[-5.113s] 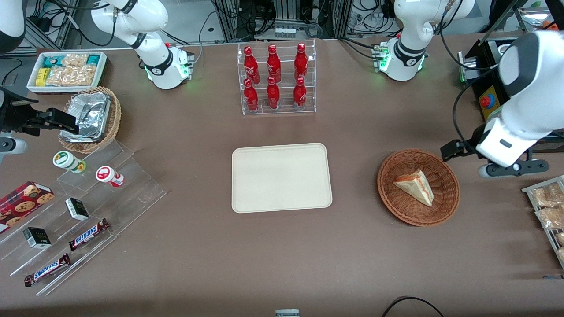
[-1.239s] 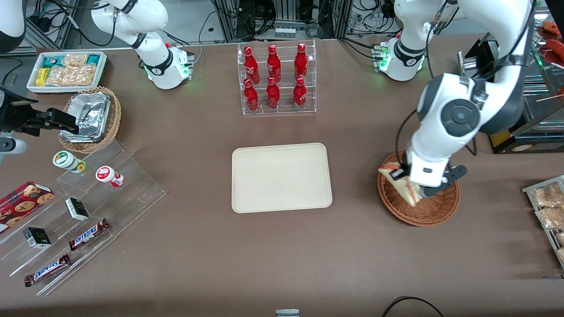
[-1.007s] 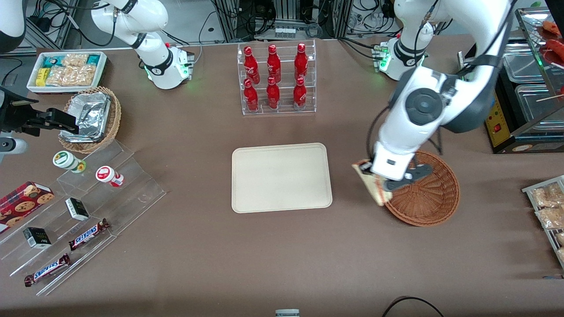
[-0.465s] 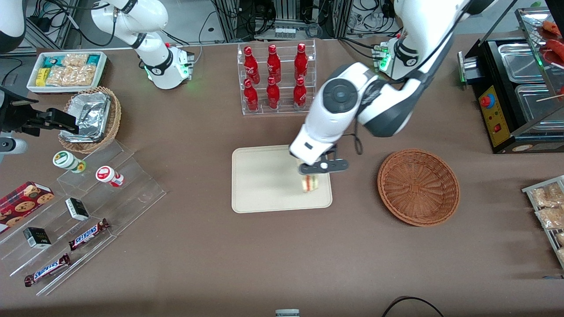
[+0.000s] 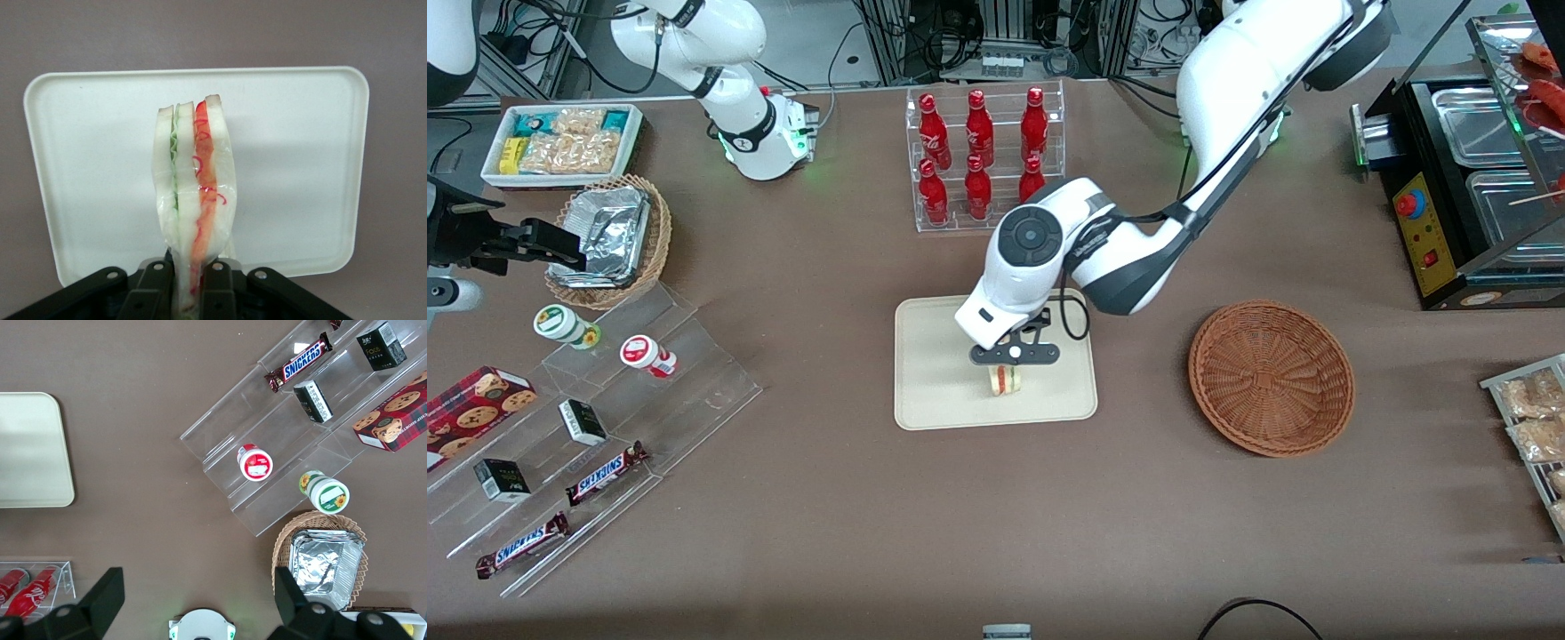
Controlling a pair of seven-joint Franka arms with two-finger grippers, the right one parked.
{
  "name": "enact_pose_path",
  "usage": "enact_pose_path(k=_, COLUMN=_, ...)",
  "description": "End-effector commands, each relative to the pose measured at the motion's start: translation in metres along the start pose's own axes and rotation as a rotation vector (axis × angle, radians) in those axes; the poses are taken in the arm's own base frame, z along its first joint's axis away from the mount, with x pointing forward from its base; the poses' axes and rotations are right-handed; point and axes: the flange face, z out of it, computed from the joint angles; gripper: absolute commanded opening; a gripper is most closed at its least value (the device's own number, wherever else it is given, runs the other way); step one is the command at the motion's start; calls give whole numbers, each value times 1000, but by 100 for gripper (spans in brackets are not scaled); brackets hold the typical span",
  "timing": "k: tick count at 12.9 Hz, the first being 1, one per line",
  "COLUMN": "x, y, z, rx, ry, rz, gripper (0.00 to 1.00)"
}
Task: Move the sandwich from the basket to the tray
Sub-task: 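Carry the sandwich over the cream tray and lower it onto it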
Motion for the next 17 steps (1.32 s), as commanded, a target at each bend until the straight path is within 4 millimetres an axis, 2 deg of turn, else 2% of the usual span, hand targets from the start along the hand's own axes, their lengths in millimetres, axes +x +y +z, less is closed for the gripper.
enact_pose_path(k=1, x=0, y=11, z=23, rx=16, ry=5, rz=11, gripper=0)
enact_pose_path(k=2, x=-7, y=22, z=33, rx=8, ry=21, rz=35, gripper=0)
enact_pose_path(k=4, x=-9, y=23, z=58, rx=47, ry=39, rz=14, gripper=0)
enact_pose_path(k=5, x=-15, y=28, z=62, rx=56, ry=42, rz=23, gripper=0)
enact_pose_path(k=10, x=-18, y=27, z=82, rx=70, ry=17, rz=24, gripper=0)
enact_pose_path(k=11, x=-19, y=27, z=83, rx=70, ry=14, rz=24, gripper=3)
enact_pose_path(k=12, x=-20, y=26, z=86, rx=74, ry=11, rz=26, gripper=18)
enact_pose_path(k=14, x=-25, y=30, z=95, rx=81, ry=3, rz=26, gripper=32)
enact_pose_path(k=16, x=-24, y=31, z=91, rx=77, ry=10, rz=23, gripper=100)
enact_pose_path(k=17, x=-23, y=31, z=86, rx=78, ry=16, rz=20, gripper=100)
